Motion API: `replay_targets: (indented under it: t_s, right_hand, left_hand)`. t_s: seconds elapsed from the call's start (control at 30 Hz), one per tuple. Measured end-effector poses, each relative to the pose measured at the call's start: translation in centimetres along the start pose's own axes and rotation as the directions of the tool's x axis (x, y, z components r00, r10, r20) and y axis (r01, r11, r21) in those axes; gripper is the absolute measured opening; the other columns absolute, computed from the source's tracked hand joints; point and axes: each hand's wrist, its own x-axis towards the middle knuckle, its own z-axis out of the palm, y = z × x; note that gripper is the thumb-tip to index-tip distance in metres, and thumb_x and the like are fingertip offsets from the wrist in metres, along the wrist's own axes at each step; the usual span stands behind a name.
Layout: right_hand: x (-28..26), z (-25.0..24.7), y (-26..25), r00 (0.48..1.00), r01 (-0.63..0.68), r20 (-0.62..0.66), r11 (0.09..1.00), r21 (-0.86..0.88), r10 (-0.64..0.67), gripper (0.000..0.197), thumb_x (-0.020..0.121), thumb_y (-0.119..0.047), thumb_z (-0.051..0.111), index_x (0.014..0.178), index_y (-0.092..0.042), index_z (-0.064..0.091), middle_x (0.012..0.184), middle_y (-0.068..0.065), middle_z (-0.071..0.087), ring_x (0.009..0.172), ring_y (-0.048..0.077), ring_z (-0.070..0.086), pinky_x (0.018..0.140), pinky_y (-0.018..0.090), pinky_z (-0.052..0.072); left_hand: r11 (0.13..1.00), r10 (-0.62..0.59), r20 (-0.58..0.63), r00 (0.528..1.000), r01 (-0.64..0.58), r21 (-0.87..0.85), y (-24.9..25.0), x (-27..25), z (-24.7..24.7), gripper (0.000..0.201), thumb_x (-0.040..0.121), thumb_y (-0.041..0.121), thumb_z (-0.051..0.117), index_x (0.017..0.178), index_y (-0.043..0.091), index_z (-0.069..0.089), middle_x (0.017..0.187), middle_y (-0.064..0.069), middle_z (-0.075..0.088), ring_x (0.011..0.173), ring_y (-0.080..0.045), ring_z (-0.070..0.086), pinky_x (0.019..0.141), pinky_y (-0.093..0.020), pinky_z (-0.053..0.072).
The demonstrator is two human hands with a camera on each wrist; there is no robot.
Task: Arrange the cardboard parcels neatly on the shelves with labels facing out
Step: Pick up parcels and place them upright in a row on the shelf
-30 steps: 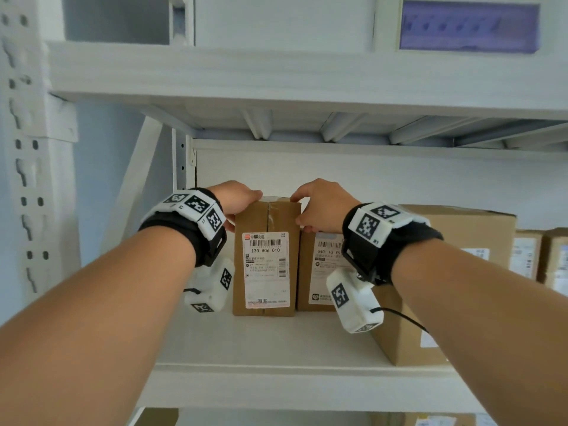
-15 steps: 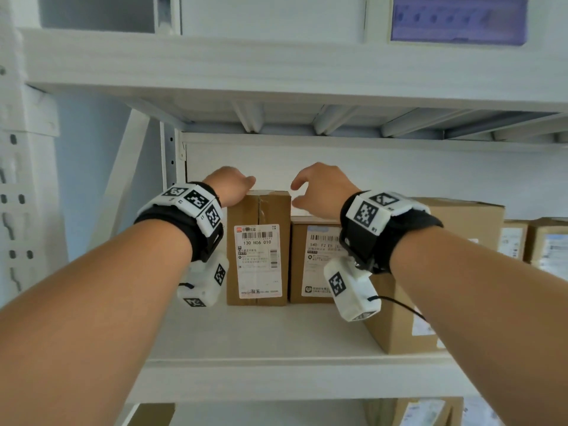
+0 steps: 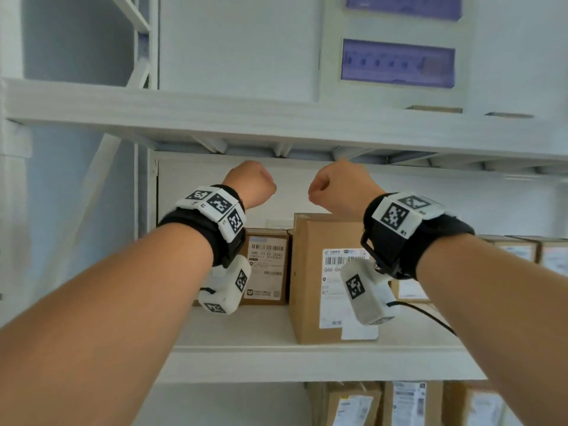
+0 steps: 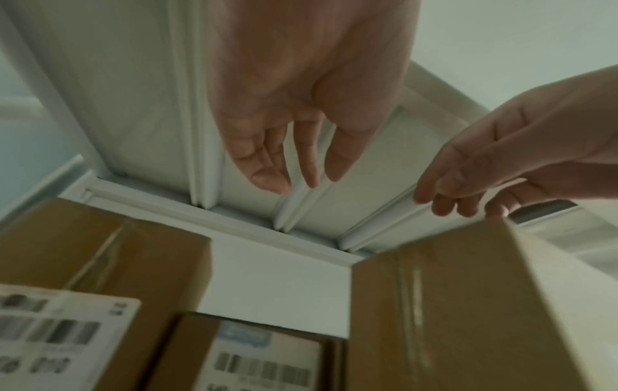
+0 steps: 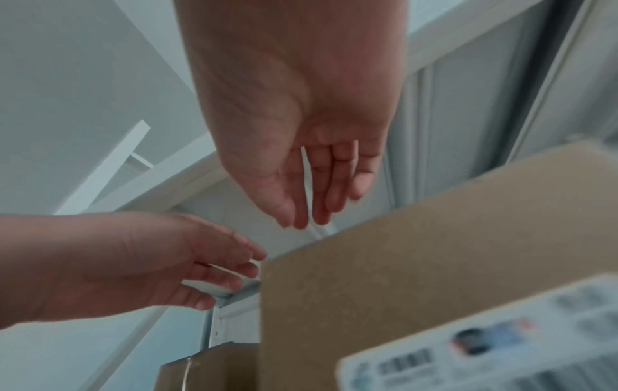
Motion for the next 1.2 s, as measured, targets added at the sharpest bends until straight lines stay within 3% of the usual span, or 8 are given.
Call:
replay_targets:
  t_s: [0.17,0.33,0.5,0.67,0.77,0.9,1.07,1.2]
  right_hand:
    - [-1.6,-1.9,4.3,0.996,-0.088,-0.032,0.996,0.025,0.088,0.017,0.084,-0.021,0.059,0.091,-0.021,0.075,0.103,-0.001,0.071,0.097,0.019,0.063,0.085,0.035,0.053]
    - [-3.7,-1.8,8.6,0.987,-0.155,-0.040,0.987,-0.045,0.153,0.032,0.087,-0.043,0.056,0.112,-0.025,0.064,0.123,0.004,0.054,0.113,0.023,0.052,0.091,0.036,0.044]
    - [-5.7,-1.0,11.0,0.959,-0.258,0.125,0.966,0.018,0.254,0.062,0.086,-0.062,0.050,0.135,-0.025,0.046,0.138,0.007,0.048,0.116,0.024,0.054,0.090,0.032,0.045]
    - [-7.3,0.0,12.1,0.921,-0.328,0.255,0.939,0.104,0.294,0.084,0.084,-0.059,0.057,0.149,-0.020,0.021,0.143,0.011,0.047,0.122,0.028,0.053,0.097,0.039,0.044]
    - [-7.7,0.7,12.2,0.916,-0.340,0.279,0.927,0.160,0.288,0.086,0.084,-0.057,0.058,0.150,-0.018,0.018,0.133,0.011,0.056,0.106,0.025,0.064,0.092,0.041,0.053]
    - [-8.3,1.1,11.7,0.905,-0.341,0.345,0.908,0.245,0.247,0.071,0.088,-0.051,0.058,0.143,-0.016,0.030,0.113,0.006,0.067,0.084,0.018,0.071,0.078,0.038,0.060]
    - [-8.3,0.7,9.8,0.940,-0.273,0.278,0.924,0.267,0.198,0.062,0.086,-0.051,0.059,0.131,-0.012,0.042,0.090,0.002,0.070,0.069,0.014,0.073,0.068,0.034,0.062]
    - [-7.7,0.2,7.0,0.955,-0.239,0.245,0.920,0.311,0.165,0.059,0.082,-0.056,0.062,0.120,-0.013,0.046,0.082,0.003,0.072,0.067,0.015,0.073,0.065,0.031,0.061]
  left_hand:
    - [0.991,0.008,0.081,0.997,0.003,-0.133,3.7,-1.8,2.9,0.013,0.094,0.027,0.052,0.086,0.017,0.050,0.086,-0.007,0.048,0.080,-0.025,0.053,0.083,-0.040,0.055]
    - [0.995,0.006,0.104,0.995,0.004,-0.095,5.4,-3.5,5.5,0.032,0.092,0.048,0.052,0.073,0.023,0.046,0.079,0.003,0.044,0.083,-0.020,0.049,0.090,-0.038,0.050]
    - [0.990,-0.040,0.120,0.992,0.056,-0.132,5.3,-4.7,6.6,0.055,0.083,0.060,0.058,0.115,0.015,0.062,0.115,0.000,0.059,0.101,-0.015,0.053,0.084,-0.031,0.043]
    - [0.962,-0.125,0.153,0.980,0.158,-0.224,4.7,-6.2,7.5,0.098,0.074,0.057,0.071,0.150,0.018,0.024,0.154,-0.004,0.033,0.137,-0.023,0.038,0.105,-0.035,0.036]
    - [0.955,-0.146,0.144,0.979,0.177,-0.238,4.2,-6.8,7.9,0.109,0.072,0.055,0.074,0.154,0.020,0.012,0.158,-0.006,0.025,0.141,-0.025,0.032,0.109,-0.037,0.033]
    - [0.958,-0.160,0.153,0.975,0.191,-0.215,3.8,-7.6,8.3,0.107,0.071,0.057,0.074,0.153,0.017,0.019,0.156,-0.005,0.031,0.140,-0.024,0.035,0.110,-0.038,0.034]
    - [0.961,-0.105,0.048,0.993,0.114,-0.254,3.7,-8.4,7.2,0.108,0.068,0.059,0.075,0.153,0.027,0.016,0.157,-0.003,0.028,0.141,-0.025,0.033,0.108,-0.039,0.034]
    - [0.967,-0.063,-0.074,0.995,0.042,-0.249,2.5,-9.4,3.9,0.097,0.059,0.074,0.067,0.142,0.039,0.032,0.141,-0.002,0.047,0.125,-0.022,0.050,0.097,-0.036,0.044]
